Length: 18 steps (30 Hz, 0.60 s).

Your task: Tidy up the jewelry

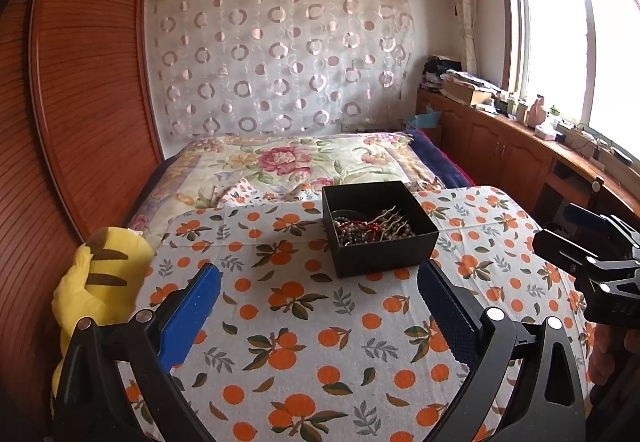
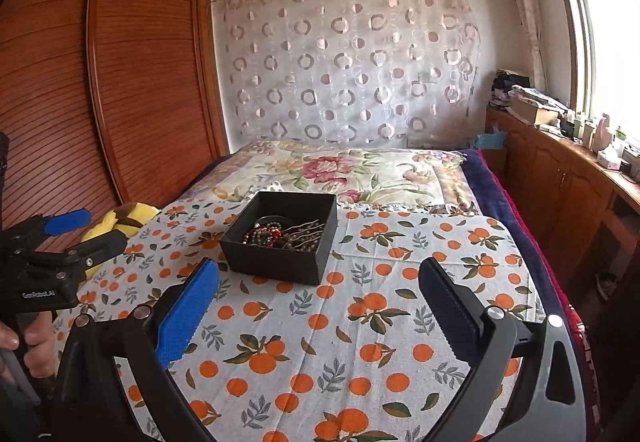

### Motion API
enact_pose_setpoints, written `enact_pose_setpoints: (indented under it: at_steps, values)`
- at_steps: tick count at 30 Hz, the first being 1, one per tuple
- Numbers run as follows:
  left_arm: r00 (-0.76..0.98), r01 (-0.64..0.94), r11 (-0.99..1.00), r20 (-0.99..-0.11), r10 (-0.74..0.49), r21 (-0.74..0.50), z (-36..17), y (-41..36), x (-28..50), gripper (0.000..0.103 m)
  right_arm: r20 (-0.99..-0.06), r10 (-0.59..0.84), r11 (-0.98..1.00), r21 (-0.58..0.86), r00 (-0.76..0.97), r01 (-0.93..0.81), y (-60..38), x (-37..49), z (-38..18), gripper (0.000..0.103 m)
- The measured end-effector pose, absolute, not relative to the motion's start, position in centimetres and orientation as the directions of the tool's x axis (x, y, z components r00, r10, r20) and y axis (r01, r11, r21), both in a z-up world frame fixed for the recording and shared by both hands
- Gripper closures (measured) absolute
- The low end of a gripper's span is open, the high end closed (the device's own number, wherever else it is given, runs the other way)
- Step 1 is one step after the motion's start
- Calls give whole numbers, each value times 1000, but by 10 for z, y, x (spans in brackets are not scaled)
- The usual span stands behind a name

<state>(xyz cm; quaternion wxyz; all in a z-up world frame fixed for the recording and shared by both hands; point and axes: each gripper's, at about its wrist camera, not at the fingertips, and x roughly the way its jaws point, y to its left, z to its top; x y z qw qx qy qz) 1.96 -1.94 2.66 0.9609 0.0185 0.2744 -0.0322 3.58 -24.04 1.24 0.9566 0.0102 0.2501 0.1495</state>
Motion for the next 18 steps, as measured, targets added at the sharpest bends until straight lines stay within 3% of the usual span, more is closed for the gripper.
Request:
enact_pose_setpoints:
  at_steps: [18]
  values:
    - [849, 71, 997, -527, -49, 21, 26, -18, 19, 8, -471, 284, 958, 108, 835, -265, -245, 41, 12, 2]
